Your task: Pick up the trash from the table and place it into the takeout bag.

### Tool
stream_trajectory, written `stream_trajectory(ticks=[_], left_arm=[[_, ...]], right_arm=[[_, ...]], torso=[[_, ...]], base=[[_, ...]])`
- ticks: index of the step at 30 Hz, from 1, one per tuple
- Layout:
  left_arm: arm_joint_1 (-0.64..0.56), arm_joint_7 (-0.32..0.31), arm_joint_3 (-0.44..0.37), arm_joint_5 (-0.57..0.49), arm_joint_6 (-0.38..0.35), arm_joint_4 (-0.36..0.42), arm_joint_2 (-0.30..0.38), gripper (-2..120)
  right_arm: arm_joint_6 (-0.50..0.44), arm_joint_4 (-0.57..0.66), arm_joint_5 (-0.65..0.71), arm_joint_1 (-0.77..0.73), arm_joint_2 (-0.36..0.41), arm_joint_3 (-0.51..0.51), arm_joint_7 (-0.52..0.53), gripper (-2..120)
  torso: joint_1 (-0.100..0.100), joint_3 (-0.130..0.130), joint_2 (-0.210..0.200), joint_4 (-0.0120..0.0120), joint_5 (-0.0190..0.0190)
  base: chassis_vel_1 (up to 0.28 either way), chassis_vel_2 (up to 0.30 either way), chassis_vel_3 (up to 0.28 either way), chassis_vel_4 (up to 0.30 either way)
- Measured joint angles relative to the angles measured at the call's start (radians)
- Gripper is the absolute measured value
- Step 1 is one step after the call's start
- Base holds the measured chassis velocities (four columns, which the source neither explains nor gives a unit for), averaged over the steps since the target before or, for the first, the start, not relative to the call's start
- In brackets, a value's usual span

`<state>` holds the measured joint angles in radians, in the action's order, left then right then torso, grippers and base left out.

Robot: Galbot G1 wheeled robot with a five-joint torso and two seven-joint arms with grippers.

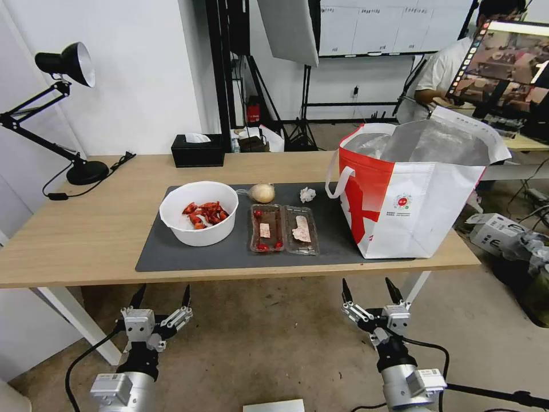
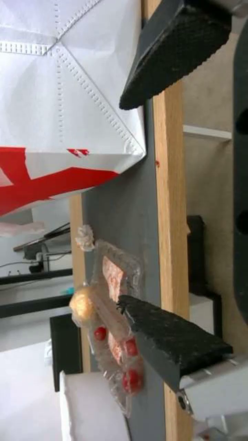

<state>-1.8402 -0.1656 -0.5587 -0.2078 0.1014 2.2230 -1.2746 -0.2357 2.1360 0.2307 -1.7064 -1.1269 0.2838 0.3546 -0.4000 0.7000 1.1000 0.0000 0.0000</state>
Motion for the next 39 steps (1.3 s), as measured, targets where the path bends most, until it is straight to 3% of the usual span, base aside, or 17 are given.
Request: stream_trajectory(ticks=[13, 16, 19, 21, 23, 24, 36, 39], left_arm=[[0.005, -0.001, 0.0, -0.006, -0.01, 0.0, 0.0, 100], [0.035, -0.011, -0.002, -0.043, -0.069, 0.009, 0.0, 100], [0.084, -0.028, -0.005, -0.104, -0.168, 0.024, 0.001, 100], [0.092, -0.03, -0.006, -0.114, -0.184, 0.027, 0.001, 100], [0.137, -0.046, -0.009, -0.172, -0.276, 0.041, 0.002, 100], [0.137, -0.046, -0.009, -0.172, -0.276, 0.041, 0.002, 100], [0.3, -0.102, -0.019, -0.378, -0.599, 0.091, 0.004, 100], [0.329, -0.082, -0.019, -0.431, -0.582, 0.113, -0.004, 100]], right_arm=[[0.002, 0.0, 0.0, 0.0, 0.0, 0.002, -0.001, 100], [0.037, 0.005, 0.009, 0.004, 0.0, 0.022, -0.021, 100], [0.13, 0.019, 0.034, 0.018, 0.001, 0.078, -0.075, 100], [0.146, 0.022, 0.038, 0.02, 0.002, 0.087, -0.084, 100], [0.235, 0.035, 0.061, 0.032, 0.003, 0.14, -0.135, 100], [0.235, 0.035, 0.061, 0.032, 0.003, 0.14, -0.135, 100], [0.569, 0.087, 0.15, 0.079, 0.007, 0.339, -0.328, 100], [0.634, 0.097, 0.168, 0.088, 0.009, 0.377, -0.365, 100]], torso=[[0.0, 0.0, 0.0, 0.0001, 0.0], [0.0, 0.0, 0.0, 0.0, 0.0], [0.0, 0.0, 0.0, 0.0, 0.0], [0.0, 0.0, 0.0, 0.0, 0.0], [0.0, 0.0, 0.0, 0.0, 0.0], [0.0, 0.0, 0.0, 0.0, 0.0], [0.0, 0.0, 0.0, 0.0, 0.0001], [0.0, 0.0, 0.0, -0.0003, 0.0005]], base=[[0.0, 0.0, 0.0, 0.0], [0.0, 0.0, 0.0, 0.0], [0.0, 0.0, 0.0, 0.0], [0.0, 0.0, 0.0, 0.0], [0.0, 0.0, 0.0, 0.0], [0.0, 0.0, 0.0, 0.0], [0.0, 0.0, 0.0, 0.0], [0.0, 0.0, 0.0, 0.0]])
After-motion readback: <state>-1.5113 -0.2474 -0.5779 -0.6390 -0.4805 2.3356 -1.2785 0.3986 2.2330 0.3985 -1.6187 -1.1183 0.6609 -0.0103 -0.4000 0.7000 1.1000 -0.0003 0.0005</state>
